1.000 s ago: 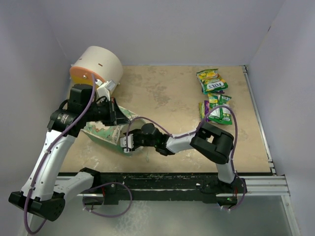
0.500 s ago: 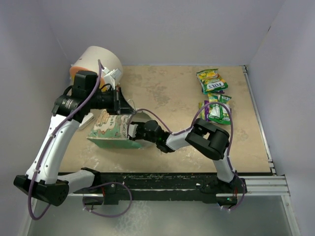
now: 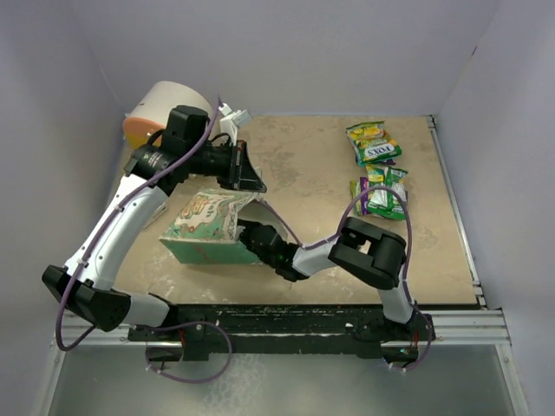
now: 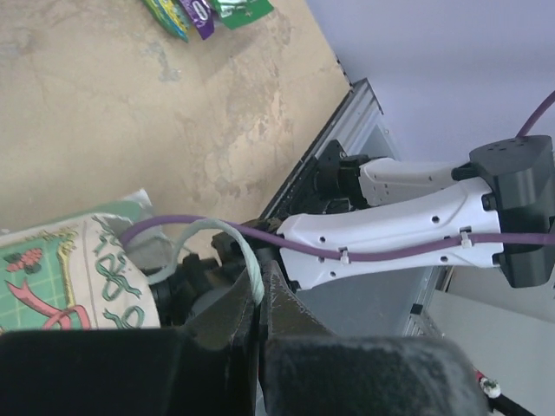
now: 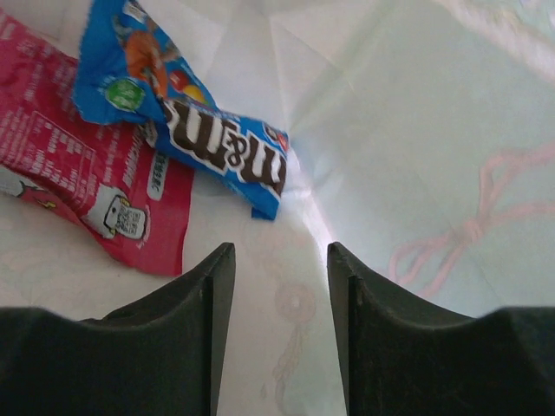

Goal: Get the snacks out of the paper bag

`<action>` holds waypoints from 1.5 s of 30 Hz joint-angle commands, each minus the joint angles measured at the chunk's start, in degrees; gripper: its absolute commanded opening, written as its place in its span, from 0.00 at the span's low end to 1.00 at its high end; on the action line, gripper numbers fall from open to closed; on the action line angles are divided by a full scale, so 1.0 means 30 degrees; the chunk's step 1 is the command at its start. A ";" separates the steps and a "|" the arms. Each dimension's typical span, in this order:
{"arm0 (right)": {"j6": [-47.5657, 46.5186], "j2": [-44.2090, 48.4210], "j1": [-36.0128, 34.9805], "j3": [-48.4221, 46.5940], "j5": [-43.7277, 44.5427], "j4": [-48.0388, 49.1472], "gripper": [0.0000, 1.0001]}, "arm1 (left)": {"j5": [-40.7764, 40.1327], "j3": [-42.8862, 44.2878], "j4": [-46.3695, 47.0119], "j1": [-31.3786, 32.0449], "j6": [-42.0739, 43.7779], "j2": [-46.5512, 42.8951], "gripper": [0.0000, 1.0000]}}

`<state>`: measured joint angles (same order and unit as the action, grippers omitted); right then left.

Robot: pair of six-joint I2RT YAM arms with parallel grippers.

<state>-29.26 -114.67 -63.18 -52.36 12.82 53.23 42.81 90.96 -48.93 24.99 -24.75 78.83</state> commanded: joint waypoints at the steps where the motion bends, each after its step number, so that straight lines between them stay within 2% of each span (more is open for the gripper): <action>1: 0.1105 0.0164 -0.2116 -0.0492 0.3226 0.0735 0.51 | 0.0056 0.0950 0.0259 0.0866 0.1382 -0.0294 0.00; 5: 0.0960 -0.0854 -0.2979 -0.1588 0.4793 0.0420 0.57 | -0.2052 -0.0547 -0.1735 0.0927 0.2576 -0.2124 0.00; 7: -0.0197 -0.1237 -0.3032 -0.2209 0.4912 0.0656 0.63 | -0.3018 -0.1871 -0.2669 0.0927 0.2806 -0.3644 0.00; 13: -0.5303 -0.2157 -0.3007 -0.2782 0.2361 0.1246 0.67 | -0.4909 -0.5459 -0.4460 0.0912 0.1977 -0.6986 0.00; 15: -0.5978 -0.2379 -0.3018 -0.2957 0.1575 0.1097 0.67 | -0.5795 -0.5701 -0.4753 0.0898 0.1340 -0.7420 0.00; 17: -0.5133 -0.2563 -0.2885 -0.3292 0.1571 0.1047 0.67 | -0.6505 -0.5450 -0.4625 0.0901 0.0734 -0.7527 0.00; 21: -0.3651 -0.2716 -0.2222 -0.4166 0.3319 0.0772 0.66 | -0.6837 -0.4120 -0.3644 0.0899 0.0357 -0.6235 0.00; 26: -0.1870 -0.2119 -0.0518 -0.4445 0.5886 0.0557 0.66 | -0.6046 -0.1274 -0.1949 0.0897 0.0857 -0.2706 0.00; 31: -0.1883 -0.0806 0.0725 -0.2982 0.7089 0.0669 0.65 | -0.4748 0.2205 0.0058 0.0989 0.0662 0.1219 0.00; 35: -0.3001 0.0356 0.0639 -0.0757 0.6872 0.0680 0.65 | -0.4902 0.4448 -0.0455 0.1430 0.1361 0.3266 0.00; 37: -0.3642 0.0730 0.0296 0.0357 0.5793 0.0866 0.65 | -0.5360 0.3571 -0.0838 0.1482 0.1679 0.2724 0.00; 40: -0.5228 0.0431 -0.0304 0.1298 0.4599 0.1360 0.66 | -0.5991 0.0279 -0.0830 0.1495 0.1823 0.0612 0.00; 45: -0.7514 -0.0941 -0.0811 0.0544 0.3256 0.1491 0.67 | -0.5624 -0.4286 -0.0758 0.1483 0.1311 -0.2281 0.00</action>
<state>-44.51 -115.18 -64.29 -48.86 27.33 55.29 25.78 84.38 -52.36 29.39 -20.97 78.50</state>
